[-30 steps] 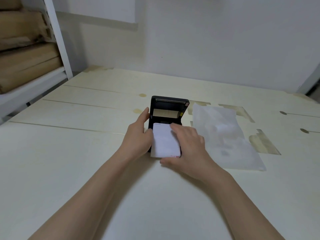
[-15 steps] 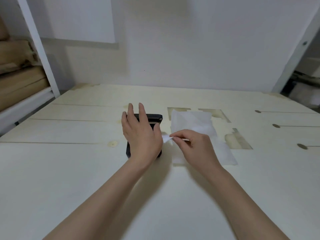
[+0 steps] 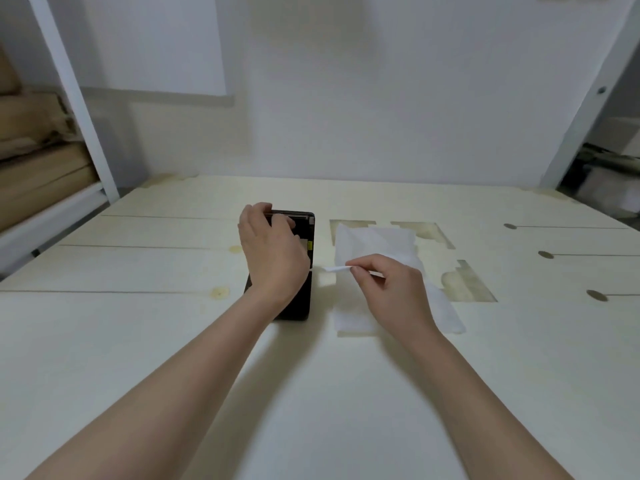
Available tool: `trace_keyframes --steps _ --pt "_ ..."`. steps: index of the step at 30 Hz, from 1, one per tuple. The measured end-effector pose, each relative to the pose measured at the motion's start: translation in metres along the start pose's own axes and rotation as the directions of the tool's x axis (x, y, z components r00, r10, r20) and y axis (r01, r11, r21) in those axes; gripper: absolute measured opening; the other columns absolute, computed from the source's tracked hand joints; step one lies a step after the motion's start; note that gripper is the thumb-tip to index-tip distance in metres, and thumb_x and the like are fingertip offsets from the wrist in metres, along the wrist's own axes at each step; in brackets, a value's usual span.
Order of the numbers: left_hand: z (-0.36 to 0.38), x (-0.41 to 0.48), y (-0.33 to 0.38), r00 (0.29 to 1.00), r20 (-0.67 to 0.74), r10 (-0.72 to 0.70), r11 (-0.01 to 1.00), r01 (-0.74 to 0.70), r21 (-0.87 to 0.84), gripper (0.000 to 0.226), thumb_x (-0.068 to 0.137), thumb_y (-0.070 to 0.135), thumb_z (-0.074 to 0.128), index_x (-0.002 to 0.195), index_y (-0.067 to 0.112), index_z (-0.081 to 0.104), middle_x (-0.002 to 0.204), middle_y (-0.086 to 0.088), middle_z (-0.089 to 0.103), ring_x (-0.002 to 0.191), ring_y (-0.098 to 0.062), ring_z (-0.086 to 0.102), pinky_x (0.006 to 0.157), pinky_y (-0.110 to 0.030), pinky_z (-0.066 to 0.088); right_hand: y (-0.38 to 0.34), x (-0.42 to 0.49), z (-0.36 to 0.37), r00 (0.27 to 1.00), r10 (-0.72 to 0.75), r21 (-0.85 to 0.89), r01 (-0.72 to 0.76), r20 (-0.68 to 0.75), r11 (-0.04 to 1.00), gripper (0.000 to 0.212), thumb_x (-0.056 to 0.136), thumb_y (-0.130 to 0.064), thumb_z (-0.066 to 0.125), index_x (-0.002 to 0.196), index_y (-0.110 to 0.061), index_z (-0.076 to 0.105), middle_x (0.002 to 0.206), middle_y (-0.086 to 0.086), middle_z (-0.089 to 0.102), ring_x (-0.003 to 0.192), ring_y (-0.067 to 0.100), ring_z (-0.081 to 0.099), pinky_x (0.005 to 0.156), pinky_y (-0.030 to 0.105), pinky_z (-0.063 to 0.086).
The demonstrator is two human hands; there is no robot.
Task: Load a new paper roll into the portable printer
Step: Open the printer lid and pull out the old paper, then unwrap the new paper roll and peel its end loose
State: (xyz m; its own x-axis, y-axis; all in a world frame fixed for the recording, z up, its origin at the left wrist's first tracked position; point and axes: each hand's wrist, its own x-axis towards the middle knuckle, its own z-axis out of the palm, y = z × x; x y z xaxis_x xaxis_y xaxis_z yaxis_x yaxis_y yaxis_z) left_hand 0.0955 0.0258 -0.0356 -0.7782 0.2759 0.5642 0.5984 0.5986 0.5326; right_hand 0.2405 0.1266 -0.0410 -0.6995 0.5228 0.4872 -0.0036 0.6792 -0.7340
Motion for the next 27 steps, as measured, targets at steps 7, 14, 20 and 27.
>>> trace_keyframes --steps 7,14,20,27 --pt "0.004 -0.011 0.008 0.985 -0.063 0.162 0.983 -0.156 0.091 0.034 0.077 0.005 0.061 0.111 0.010 0.062 0.149 -0.017 0.037 0.146 -0.041 0.021 0.118 -0.059 0.013 0.004 0.001 -0.001 0.997 -0.006 0.004 0.006 -0.073 1.000 0.014 0.090 -0.013 0.063 0.094 -0.016 0.075 0.088 -0.009 0.071 0.084 0.004 0.064 0.072 0.005 0.045" --pt "0.019 -0.033 0.044 0.954 0.046 0.297 0.954 -0.299 0.022 0.038 0.082 0.016 0.066 0.120 0.018 0.062 0.144 -0.010 0.046 0.145 -0.035 0.028 0.119 -0.056 0.003 0.034 0.001 -0.046 0.935 -0.020 -0.300 -0.093 -0.353 0.949 0.022 0.089 -0.004 0.058 0.098 -0.014 0.075 0.100 0.002 0.074 0.099 0.026 0.062 0.083 0.021 0.040" --pt "0.036 -0.067 0.077 0.686 0.550 0.476 0.864 -0.481 -0.147 0.043 0.090 0.042 0.060 0.131 0.031 0.055 0.137 0.006 0.055 0.142 -0.018 0.032 0.120 -0.052 -0.013 0.075 -0.017 -0.082 0.906 0.287 -0.483 -0.410 -0.310 0.774 0.031 0.091 -0.002 0.046 0.107 -0.011 0.071 0.115 0.014 0.062 0.120 0.031 0.042 0.086 0.029 0.038" --pt "0.058 -0.088 0.084 0.664 0.645 0.378 0.884 -0.466 -0.039 0.030 0.097 0.025 0.048 0.124 0.026 0.060 0.134 0.001 0.059 0.138 -0.025 0.037 0.118 -0.054 -0.011 0.101 -0.034 -0.091 0.910 0.327 -0.584 -0.415 -0.256 0.698 0.030 0.085 -0.007 0.053 0.107 -0.016 0.072 0.118 0.012 0.065 0.117 0.035 0.049 0.105 0.043 0.035"
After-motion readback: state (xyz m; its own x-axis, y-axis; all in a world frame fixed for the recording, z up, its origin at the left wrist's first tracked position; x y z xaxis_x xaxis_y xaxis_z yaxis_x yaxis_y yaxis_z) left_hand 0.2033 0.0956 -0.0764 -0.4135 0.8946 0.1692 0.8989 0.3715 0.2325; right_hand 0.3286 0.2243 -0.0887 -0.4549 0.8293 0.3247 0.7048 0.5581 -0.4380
